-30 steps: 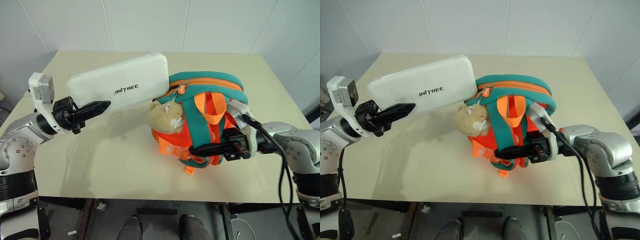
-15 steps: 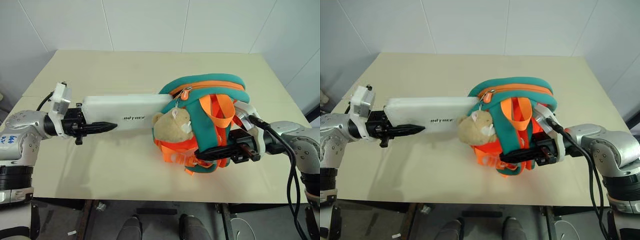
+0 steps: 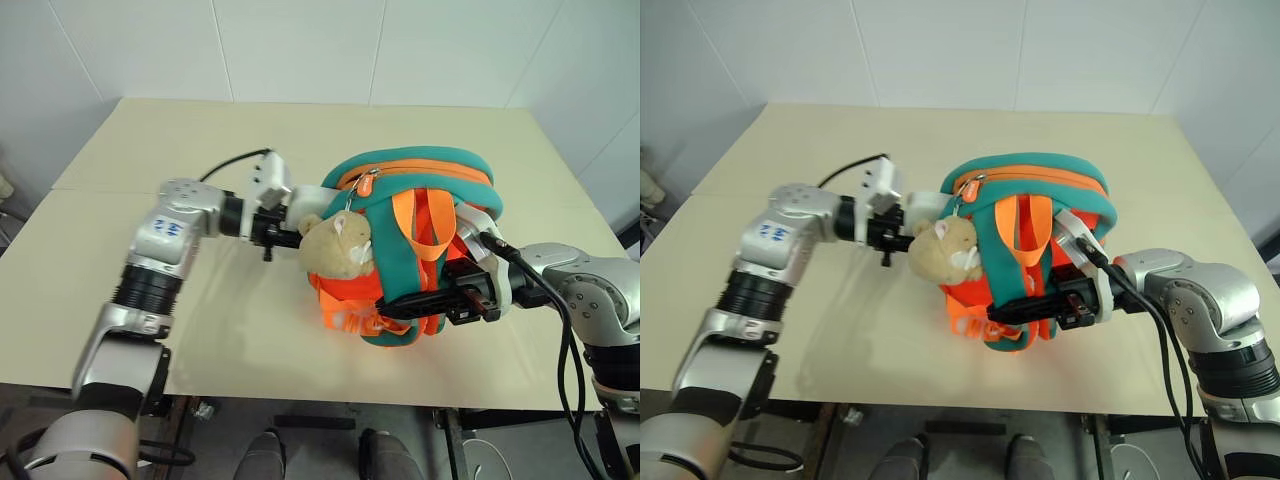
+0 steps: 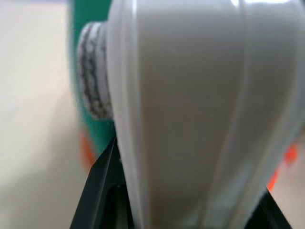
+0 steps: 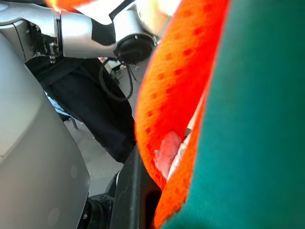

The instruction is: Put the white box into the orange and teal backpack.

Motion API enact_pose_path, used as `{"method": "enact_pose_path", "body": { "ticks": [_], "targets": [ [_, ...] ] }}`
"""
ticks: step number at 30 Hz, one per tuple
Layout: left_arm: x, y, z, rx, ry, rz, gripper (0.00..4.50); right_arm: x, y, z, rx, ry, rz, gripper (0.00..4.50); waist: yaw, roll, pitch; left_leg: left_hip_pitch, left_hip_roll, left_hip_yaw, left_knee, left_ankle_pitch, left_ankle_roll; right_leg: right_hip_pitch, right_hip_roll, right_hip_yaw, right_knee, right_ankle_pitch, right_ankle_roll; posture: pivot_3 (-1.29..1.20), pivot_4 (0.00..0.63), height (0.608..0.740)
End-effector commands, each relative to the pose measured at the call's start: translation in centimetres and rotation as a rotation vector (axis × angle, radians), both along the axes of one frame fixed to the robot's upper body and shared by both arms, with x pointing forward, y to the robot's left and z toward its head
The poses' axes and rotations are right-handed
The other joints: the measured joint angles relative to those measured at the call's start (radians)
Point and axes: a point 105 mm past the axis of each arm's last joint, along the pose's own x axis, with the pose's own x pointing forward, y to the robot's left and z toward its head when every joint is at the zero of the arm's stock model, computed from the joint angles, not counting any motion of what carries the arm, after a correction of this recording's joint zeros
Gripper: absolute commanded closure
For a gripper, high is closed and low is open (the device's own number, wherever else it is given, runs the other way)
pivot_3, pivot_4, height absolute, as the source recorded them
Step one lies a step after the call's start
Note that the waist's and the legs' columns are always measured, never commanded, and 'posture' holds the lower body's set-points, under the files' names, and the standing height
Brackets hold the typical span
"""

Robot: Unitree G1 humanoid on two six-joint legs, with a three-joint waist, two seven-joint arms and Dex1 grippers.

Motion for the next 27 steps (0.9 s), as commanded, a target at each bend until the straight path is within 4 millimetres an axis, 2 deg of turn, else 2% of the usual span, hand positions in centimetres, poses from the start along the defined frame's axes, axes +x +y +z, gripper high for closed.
{"method": "enact_pose_path", "body": {
  "ticks": [1,3,5,9,11,16,19,24,27],
  "targets": [
    [-0.7,-2.2,1.0,-0.001,-0.046,-0.067,3.1,-0.3,0.6,0.7,0.013,-0.048,0.025,4.48,-0.001,0.0,0.0,0.0,0.0,0.0,0.0,0.0,0.0,0.0,0.0,0.0,0.0,0.0,0.0,0.0,0.15,0.74],
    [-0.6,-3.3,0.4,-0.006,-0.053,-0.071,3.1,-0.3,0.7,0.7,0.013,-0.051,0.026,4.48,0.001,0.0,0.0,0.0,0.0,0.0,0.0,0.0,0.0,0.0,0.0,0.0,0.0,-0.001,0.001,0.0,0.15,0.74],
    [-0.7,-3.4,0.0,-0.014,-0.036,-0.072,3.1,-0.4,0.8,0.6,0.012,-0.051,0.026,4.48,0.004,0.0,0.0,0.0,0.0,0.0,0.0,0.0,0.0,0.0,0.0,0.0,0.0,-0.001,0.001,0.0,0.15,0.74],
    [-0.3,-2.0,-0.5,0.005,-0.034,-0.022,3.1,-0.4,0.7,0.5,0.012,-0.048,0.021,4.48,0.002,0.0,0.0,0.0,0.0,0.0,0.0,0.0,0.0,0.0,0.0,0.0,0.0,-0.001,0.001,0.0,0.15,0.74],
    [-0.1,-1.2,-0.1,-0.002,-0.04,0.009,2.4,-0.5,0.8,0.3,0.013,-0.046,0.021,4.48,0.003,0.0,0.0,0.0,0.0,0.0,0.0,0.0,0.0,0.0,0.0,0.0,0.0,-0.001,0.001,0.0,0.15,0.74],
    [0.8,1.6,1.7,-0.019,-0.142,0.094,1.04,-0.4,0.9,0.3,0.016,-0.046,0.021,4.48,0.0,0.0,0.0,0.001,0.0,0.0,0.001,0.0,0.0,0.0,0.001,0.001,0.002,-0.001,0.001,0.0,0.15,0.74],
    [0.2,3.7,2.6,-0.017,-0.169,0.092,0.1,-0.2,0.9,0.2,0.013,-0.048,0.013,4.48,-0.003,0.0,0.0,0.001,0.0,0.0,0.001,0.0,0.0,0.0,0.001,0.001,0.002,-0.001,0.001,0.0,0.15,0.74],
    [-1.1,7.3,3.4,0.019,-0.198,0.111,0.04,0.1,0.7,0.1,0.008,-0.051,-0.002,4.48,-0.002,0.0,0.0,0.001,0.001,0.0,0.001,0.0,0.0,0.0,0.001,0.001,0.002,-0.001,0.0,0.0,0.15,0.74],
    [-2.3,8.3,3.8,0.026,-0.198,0.101,0.04,0.2,0.7,0.0,0.006,-0.051,-0.005,4.48,0.0,0.0,0.0,0.001,0.001,0.0,0.001,0.0,0.0,0.0,0.001,0.001,0.002,-0.001,0.0,0.0,0.15,0.74]
  ]
}}
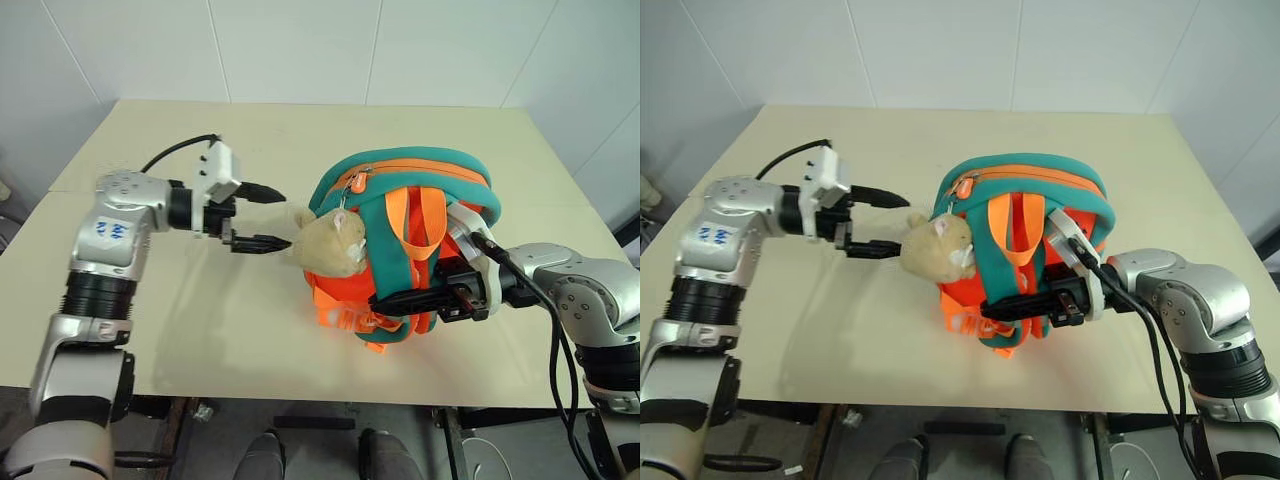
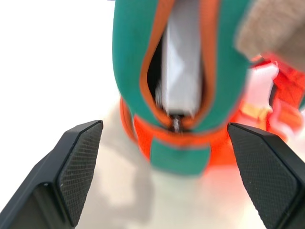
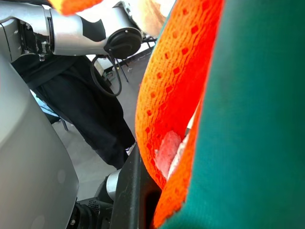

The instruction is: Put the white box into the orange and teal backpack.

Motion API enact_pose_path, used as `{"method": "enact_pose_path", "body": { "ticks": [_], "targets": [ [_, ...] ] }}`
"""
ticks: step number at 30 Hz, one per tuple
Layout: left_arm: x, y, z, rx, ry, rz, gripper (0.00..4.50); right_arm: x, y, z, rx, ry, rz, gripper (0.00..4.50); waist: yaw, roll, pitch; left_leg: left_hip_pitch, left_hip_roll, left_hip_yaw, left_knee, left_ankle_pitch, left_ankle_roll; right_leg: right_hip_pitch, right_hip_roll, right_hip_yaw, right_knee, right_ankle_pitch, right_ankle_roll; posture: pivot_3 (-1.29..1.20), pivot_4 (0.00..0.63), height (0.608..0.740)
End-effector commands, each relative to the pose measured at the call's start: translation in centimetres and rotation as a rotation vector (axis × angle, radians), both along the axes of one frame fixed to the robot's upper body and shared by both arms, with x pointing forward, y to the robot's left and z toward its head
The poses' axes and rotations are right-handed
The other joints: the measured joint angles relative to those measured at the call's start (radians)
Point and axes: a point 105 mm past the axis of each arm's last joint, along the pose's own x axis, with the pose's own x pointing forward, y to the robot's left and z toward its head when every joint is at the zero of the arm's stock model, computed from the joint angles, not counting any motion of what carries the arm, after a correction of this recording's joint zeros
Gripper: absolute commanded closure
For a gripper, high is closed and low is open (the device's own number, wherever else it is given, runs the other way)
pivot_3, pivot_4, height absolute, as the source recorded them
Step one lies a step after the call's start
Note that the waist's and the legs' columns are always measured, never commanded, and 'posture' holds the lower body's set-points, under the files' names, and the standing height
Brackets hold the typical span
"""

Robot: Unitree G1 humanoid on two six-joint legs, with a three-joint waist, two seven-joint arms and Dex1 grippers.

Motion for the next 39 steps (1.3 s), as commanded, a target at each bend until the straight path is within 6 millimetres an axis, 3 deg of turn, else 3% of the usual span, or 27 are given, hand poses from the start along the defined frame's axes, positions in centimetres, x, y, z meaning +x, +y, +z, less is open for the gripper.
{"method": "enact_pose_path", "body": {
  "ticks": [1,4,8,11,13,18,22,28,33,36,39],
  "targets": [
    [-1.9,0.4,2.0,-0.014,-0.064,-0.043,0.04,-0.2,0.1,0.1,0.0,-0.018,0.017,4.48,0.001,0.0,0.0,0.0,0.0,0.0,0.0,0.0,0.0,0.0,0.0,0.0,0.0,0.0,0.0,0.0,0.15,0.74],
    [-3.0,-0.1,2.2,-0.03,-0.069,-0.046,0.04,0.0,0.0,-0.1,-0.003,-0.019,0.008,4.48,0.001,0.0,0.0,0.0,0.0,0.0,0.0,0.0,0.0,0.0,0.0,0.0,0.0,0.0,0.0,0.0,0.15,0.74],
    [-1.8,-0.5,2.6,-0.108,-0.104,0.032,0.22,0.3,0.1,-0.2,-0.001,-0.023,0.005,4.48,0.003,0.0,0.0,0.001,0.0,0.0,0.0,0.0,0.0,0.0,0.0,0.0,0.002,0.0,0.0,0.0,0.15,0.74],
    [-0.8,-0.4,2.5,-0.113,-0.142,0.066,0.91,0.4,0.1,-0.2,-0.001,-0.025,0.009,4.48,0.0,0.0,0.0,0.001,0.0,0.0,0.001,0.0,0.0,0.0,0.0,0.0,0.003,0.0,-0.001,0.0,0.15,0.74],
    [0.3,-0.7,2.1,-0.09,-0.166,0.091,1.62,0.5,0.1,-0.2,-0.001,-0.028,0.006,4.48,-0.003,0.0,0.0,0.002,0.0,0.0,0.001,0.0,0.0,0.0,0.001,0.001,0.004,0.0,-0.001,0.0,0.15,0.74],
    [1.8,-3.2,1.6,-0.144,-0.156,0.052,3.26,0.6,0.3,-0.1,0.004,-0.037,0.002,4.48,0.004,0.0,0.0,0.002,0.0,0.0,0.002,0.0,0.0,0.001,0.001,0.001,0.004,0.001,-0.001,0.0,0.15,0.74],
    [1.9,-5.2,0.4,-0.16,-0.093,-0.023,4.45,0.6,0.3,-0.1,0.009,-0.042,-0.007,4.48,0.0,0.0,0.0,0.002,0.0,0.0,0.002,0.0,0.0,0.001,0.001,0.001,0.004,0.0,-0.001,0.0,0.15,0.74],
    [1.6,-7.5,-1.9,-0.125,-0.016,-0.109,4.45,0.4,0.1,-0.1,0.016,-0.044,-0.03,4.48,0.002,0.0,0.0,0.002,0.0,0.0,0.002,0.0,0.0,0.001,0.001,0.001,0.004,0.0,-0.001,0.0,0.15,0.74],
    [2.2,-8.7,-2.1,-0.139,-0.041,-0.099,4.45,0.4,0.1,-0.2,0.025,-0.046,-0.051,4.48,0.003,0.0,0.0,0.002,0.0,0.0,0.003,0.0,0.0,0.001,0.001,0.001,0.004,0.0,-0.001,0.0,0.15,0.74],
    [2.6,-7.9,-1.2,-0.157,-0.062,-0.071,4.45,0.3,0.1,-0.2,0.026,-0.046,-0.055,4.48,0.002,0.0,0.0,0.002,0.0,0.0,0.003,0.0,0.0,0.001,0.001,0.001,0.004,0.0,-0.001,0.0,0.15,0.74],
    [2.5,-5.6,0.1,-0.147,-0.067,-0.032,4.45,0.3,0.1,-0.3,0.024,-0.044,-0.06,4.48,-0.002,0.0,0.0,0.002,0.0,0.0,0.003,0.0,0.0,0.001,0.001,0.001,0.004,0.0,-0.001,0.0,0.15,0.74]
  ]
}}
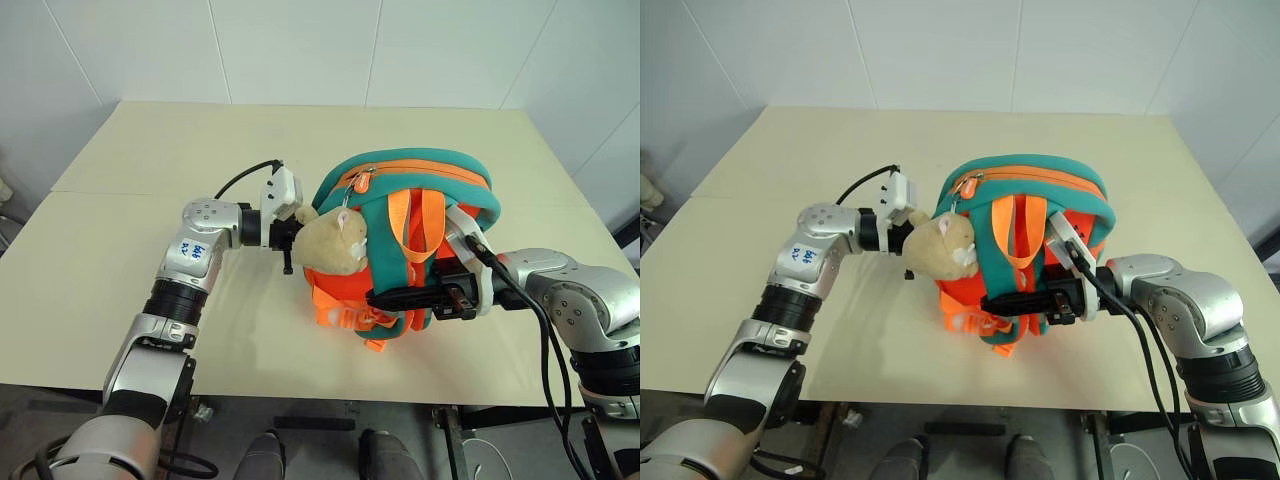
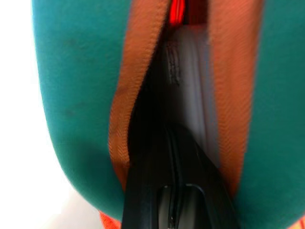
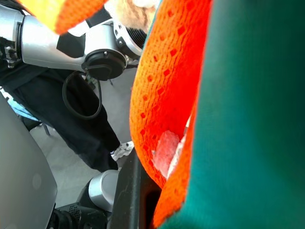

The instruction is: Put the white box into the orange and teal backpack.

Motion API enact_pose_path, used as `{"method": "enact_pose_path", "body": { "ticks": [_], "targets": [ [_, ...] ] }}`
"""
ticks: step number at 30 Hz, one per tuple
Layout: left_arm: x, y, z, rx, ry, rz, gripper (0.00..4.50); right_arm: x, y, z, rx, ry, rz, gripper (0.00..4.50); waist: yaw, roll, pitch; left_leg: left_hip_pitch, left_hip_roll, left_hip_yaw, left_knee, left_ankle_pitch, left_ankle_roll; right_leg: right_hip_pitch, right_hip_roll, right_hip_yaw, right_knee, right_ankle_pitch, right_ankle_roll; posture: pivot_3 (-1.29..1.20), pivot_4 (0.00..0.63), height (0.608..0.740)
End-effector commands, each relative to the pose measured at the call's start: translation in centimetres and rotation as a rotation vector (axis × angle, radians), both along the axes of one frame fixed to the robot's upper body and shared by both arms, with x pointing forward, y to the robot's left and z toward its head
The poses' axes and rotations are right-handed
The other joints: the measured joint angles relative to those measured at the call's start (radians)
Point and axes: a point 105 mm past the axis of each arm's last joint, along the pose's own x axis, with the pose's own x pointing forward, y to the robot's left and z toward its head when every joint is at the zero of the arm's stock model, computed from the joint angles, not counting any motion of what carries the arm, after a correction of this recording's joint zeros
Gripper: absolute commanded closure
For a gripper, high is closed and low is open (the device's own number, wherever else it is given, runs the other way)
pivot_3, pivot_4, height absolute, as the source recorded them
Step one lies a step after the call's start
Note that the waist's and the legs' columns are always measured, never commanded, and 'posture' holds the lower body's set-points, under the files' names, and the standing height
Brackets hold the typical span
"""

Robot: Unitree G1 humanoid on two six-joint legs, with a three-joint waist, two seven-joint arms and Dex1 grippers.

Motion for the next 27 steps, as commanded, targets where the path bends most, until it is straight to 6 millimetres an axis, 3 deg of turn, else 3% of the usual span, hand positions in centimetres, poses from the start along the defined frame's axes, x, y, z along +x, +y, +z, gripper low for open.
{"method": "enact_pose_path", "body": {
  "ticks": [1,4,8,11,15,27],
  "targets": [
    [-0.3,2.8,3.3,-0.008,-0.063,0.042,4.28,-0.6,0.1,0.4,0.016,-0.015,0.016,4.48,-0.006,0.0,0.0,0.0,0.0,0.0,0.0,0.0,0.0,0.0,0.0,0.0,0.0,0.0,0.0,0.0,0.15,0.74],
    [-2.0,4.9,4.4,-0.015,-0.041,0.03,3.59,-0.6,0.0,0.3,0.017,-0.01,0.011,4.48,-0.012,0.0,0.0,0.0,0.0,0.0,-0.001,0.0,0.0,0.0,0.0,0.0,-0.001,0.0,0.0,0.0,0.15,0.74],
    [-4.5,6.4,5.1,-0.046,0.01,0.034,2.29,-0.4,0.0,0.1,0.015,-0.007,0.007,4.48,-0.015,0.0,0.0,0.0,0.0,0.0,-0.002,0.0,0.0,0.0,0.0,0.0,-0.001,0.0,0.0,0.0,0.15,0.74],
    [-6.7,6.4,4.7,-0.055,0.04,0.023,1.39,-0.2,-0.1,-0.1,0.015,0.001,0.004,4.48,-0.02,0.0,0.0,0.0,0.0,0.0,-0.002,0.0,0.0,0.0,0.0,0.0,-0.001,0.0,0.0,0.0,0.15,0.74],
    [-7.8,5.7,5.2,-0.098,0.014,0.028,0.12,0.0,-0.1,-0.3,0.013,0.009,0.003,4.48,-0.017,0.0,0.0,0.0,0.0,0.0,-0.002,0.0,0.0,0.0,0.0,0.0,0.0,0.0,0.0,0.0,0.15,0.74],
    [-11.3,2.6,5.3,-0.116,0.014,-0.164,0.05,0.1,0.0,-0.3,0.004,0.016,0.007,4.48,-0.02,0.0,0.0,0.002,0.0,0.0,-0.001,0.0,0.0,0.002,0.0,0.001,-0.001,0.0,-0.001,0.0,0.15,0.74]
  ]
}}
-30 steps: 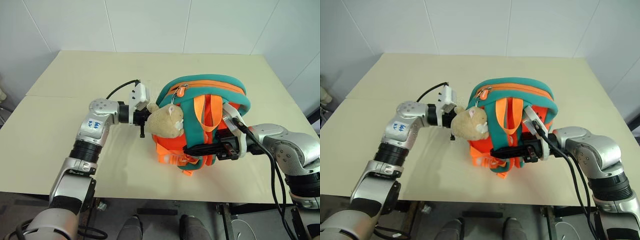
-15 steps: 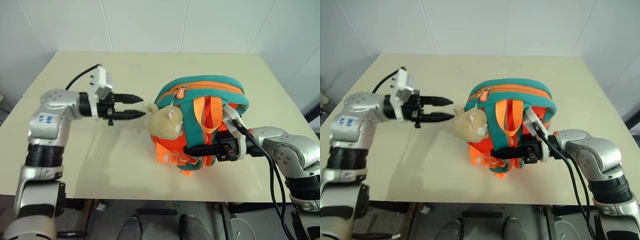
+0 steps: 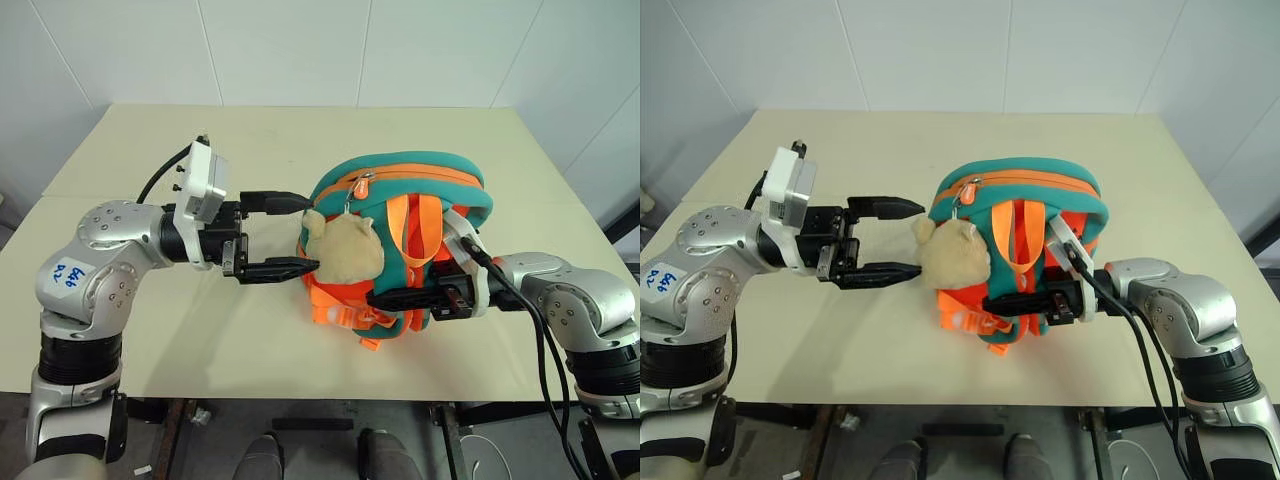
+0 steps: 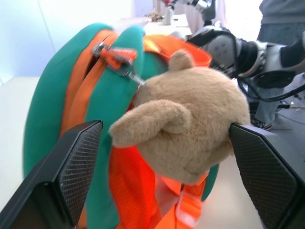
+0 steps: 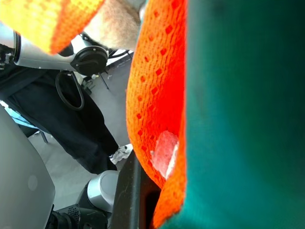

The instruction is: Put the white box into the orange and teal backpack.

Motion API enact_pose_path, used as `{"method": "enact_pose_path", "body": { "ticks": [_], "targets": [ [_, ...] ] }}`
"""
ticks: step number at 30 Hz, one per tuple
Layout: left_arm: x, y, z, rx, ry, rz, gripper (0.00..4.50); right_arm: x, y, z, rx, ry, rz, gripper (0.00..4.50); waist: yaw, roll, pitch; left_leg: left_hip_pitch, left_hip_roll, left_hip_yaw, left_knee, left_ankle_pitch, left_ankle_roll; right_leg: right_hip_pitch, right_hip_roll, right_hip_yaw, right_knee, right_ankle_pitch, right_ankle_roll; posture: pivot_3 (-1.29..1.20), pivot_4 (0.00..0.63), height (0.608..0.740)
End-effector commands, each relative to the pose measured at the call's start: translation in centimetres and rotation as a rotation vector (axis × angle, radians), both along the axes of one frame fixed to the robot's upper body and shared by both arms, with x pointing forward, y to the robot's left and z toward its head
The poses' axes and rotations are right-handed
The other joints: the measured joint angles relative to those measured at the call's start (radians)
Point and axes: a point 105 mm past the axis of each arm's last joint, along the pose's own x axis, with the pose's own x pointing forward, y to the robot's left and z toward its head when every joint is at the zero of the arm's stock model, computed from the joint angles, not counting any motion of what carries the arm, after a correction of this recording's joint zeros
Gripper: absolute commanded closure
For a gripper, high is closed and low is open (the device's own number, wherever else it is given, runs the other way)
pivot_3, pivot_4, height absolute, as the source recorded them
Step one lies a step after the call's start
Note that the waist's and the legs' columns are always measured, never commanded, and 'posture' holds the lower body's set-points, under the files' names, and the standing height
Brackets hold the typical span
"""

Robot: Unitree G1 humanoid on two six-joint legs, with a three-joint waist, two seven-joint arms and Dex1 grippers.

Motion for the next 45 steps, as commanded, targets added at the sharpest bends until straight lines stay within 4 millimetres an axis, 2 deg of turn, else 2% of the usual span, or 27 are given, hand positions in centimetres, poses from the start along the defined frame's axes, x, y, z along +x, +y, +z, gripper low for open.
{"method": "enact_pose_path", "body": {
  "ticks": [1,7,12,16,21,24,31,34,37,41,45],
  "targets": [
    [-1.7,-0.9,0.1,0.034,-0.023,-0.09,0.05,-0.5,0.1,0.4,0.005,-0.014,0.022,4.48,0.001,0.0,0.0,0.0,0.0,0.0,0.0,0.0,0.0,0.0,0.0,0.0,0.0,0.0,0.0,0.0,0.15,0.74],
    [-2.0,-0.7,-0.7,0.167,-0.085,-0.12,0.05,-0.5,0.0,0.5,0.005,-0.014,0.016,4.48,-0.001,0.0,0.0,0.0,0.0,0.0,0.0,0.0,0.0,0.0,0.0,0.0,-0.001,0.0,0.0,0.0,0.15,0.74],
    [-0.3,-1.4,-0.6,0.128,-0.132,-0.062,0.05,-0.4,0.2,0.4,0.017,-0.018,0.01,4.48,0.002,0.0,0.0,0.0,0.0,0.0,0.0,0.0,0.0,0.0,0.0,0.0,-0.002,0.0,0.0,0.0,0.15,0.74],
    [1.0,-2.4,0.3,0.018,-0.167,-0.022,0.05,-0.4,0.2,0.4,0.02,-0.018,0.007,4.48,0.002,0.0,0.0,0.0,0.0,0.0,0.0,0.0,0.0,0.0,0.0,0.0,-0.002,0.0,0.0,0.0,0.15,0.74],
    [0.9,-3.3,0.2,-0.006,-0.197,-0.038,0.05,-0.4,0.3,0.5,0.023,-0.02,0.004,4.48,0.002,0.0,0.0,0.0,0.0,0.0,0.0,0.0,0.0,0.0,0.0,0.0,-0.003,0.0,0.0,0.0,0.15,0.74],
    [1.1,-3.0,0.0,0.0,-0.226,-0.019,0.95,-0.5,0.3,0.5,0.024,-0.021,0.002,4.48,0.003,0.0,0.0,0.0,0.0,0.0,0.0,0.0,0.0,0.0,0.0,0.0,-0.003,0.0,0.0,0.0,0.15,0.74],
    [2.2,-0.1,1.0,0.064,-0.243,0.061,2.94,-0.4,0.3,0.5,0.025,-0.021,0.0,4.48,0.0,0.0,0.0,0.0,0.0,0.0,0.0,0.0,0.0,0.001,0.0,0.0,-0.003,0.0,0.0,0.0,0.15,0.74],
    [3.3,1.7,2.3,0.091,-0.27,0.13,3.51,-0.4,0.3,0.5,0.023,-0.021,0.0,4.48,0.001,0.0,0.0,0.0,0.0,0.0,0.0,0.0,0.0,0.001,0.0,0.0,-0.003,0.0,0.0,0.0,0.15,0.74],
    [4.8,4.1,3.6,0.134,-0.266,0.21,3.51,-0.3,0.2,0.5,0.023,-0.022,-0.001,4.48,0.001,0.0,0.0,0.0,0.0,0.0,0.0,0.0,0.0,0.001,0.0,0.0,-0.003,0.0,0.0,0.0,0.15,0.74],
    [6.7,7.5,3.8,0.198,-0.214,0.306,3.51,-0.4,0.2,0.5,0.023,-0.022,-0.003,4.48,-0.002,0.0,0.0,0.0,0.0,0.0,-0.002,0.0,0.0,0.0,0.0,0.0,-0.003,0.0,0.0,0.0,0.15,0.74],
    [7.9,9.1,1.6,0.271,-0.144,0.322,3.51,-0.5,0.2,0.5,0.025,-0.021,-0.008,4.48,0.0,0.0,0.0,0.0,0.0,0.0,-0.003,-0.001,0.0,0.0,0.0,0.0,-0.004,0.0,0.0,0.0,0.15,0.74]
  ]
}}
